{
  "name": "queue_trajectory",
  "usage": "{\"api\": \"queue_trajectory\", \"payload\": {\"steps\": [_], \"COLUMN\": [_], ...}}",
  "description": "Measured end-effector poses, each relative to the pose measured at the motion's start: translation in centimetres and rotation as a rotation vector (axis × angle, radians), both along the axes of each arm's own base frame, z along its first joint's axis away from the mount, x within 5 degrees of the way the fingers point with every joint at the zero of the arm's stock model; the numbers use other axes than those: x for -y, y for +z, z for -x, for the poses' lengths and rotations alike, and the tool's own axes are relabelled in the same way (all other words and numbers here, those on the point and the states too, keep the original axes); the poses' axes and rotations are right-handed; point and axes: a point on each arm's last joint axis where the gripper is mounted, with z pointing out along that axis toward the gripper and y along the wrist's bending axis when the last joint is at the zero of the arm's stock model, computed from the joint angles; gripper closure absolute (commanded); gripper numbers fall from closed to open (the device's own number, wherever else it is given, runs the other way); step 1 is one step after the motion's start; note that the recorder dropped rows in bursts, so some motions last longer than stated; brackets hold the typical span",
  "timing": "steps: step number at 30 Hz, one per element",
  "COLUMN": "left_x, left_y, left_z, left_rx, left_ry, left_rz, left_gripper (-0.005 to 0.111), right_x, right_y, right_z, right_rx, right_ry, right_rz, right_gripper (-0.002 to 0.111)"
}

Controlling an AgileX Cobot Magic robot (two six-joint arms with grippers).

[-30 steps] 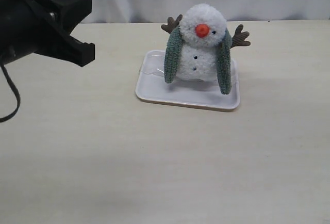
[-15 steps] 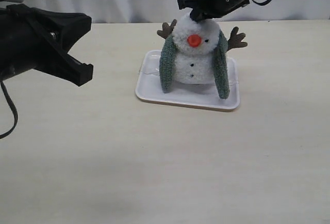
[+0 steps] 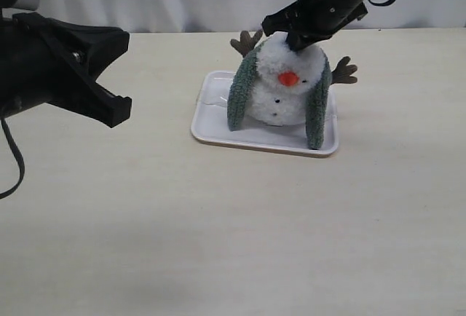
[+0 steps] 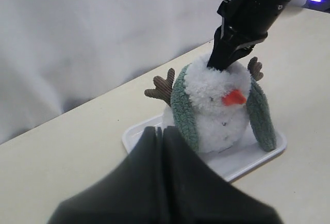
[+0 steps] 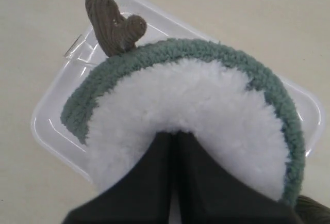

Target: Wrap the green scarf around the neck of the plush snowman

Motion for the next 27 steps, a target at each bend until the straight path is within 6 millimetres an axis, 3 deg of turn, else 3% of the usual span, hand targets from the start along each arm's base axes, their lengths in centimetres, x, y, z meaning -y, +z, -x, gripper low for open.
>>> {"api": "queue_trajectory", "payload": {"steps": [6, 12, 20, 27], "left_x": [0.0, 0.0, 0.0, 0.0], "left_y": [0.0, 0.0, 0.0, -0.1], "left_z": [0.0, 0.0, 0.0, 0.0], "left_rx": [0.002, 0.002, 0.002, -0.009], "left_ry": [0.000, 0.000, 0.000, 0.000], "left_rz": [0.001, 0.001, 0.001, -0.006], "left_gripper": [0.107, 0.107, 0.107, 0.107], "right_x": [-2.3, -1.8, -0.9, 0.3], "right_y": [-1.6, -0.7, 4.0, 10.1], "right_z": [0.4, 0.5, 2.2, 5.5], "right_rx": [-0.034, 0.010, 0.098, 0.210], "right_ry": [0.058, 0.065, 0.074, 0.067], "right_rz": [0.025, 0.086, 0.117, 0.089], "right_gripper": [0.104, 0.104, 0.104, 0.104]}}
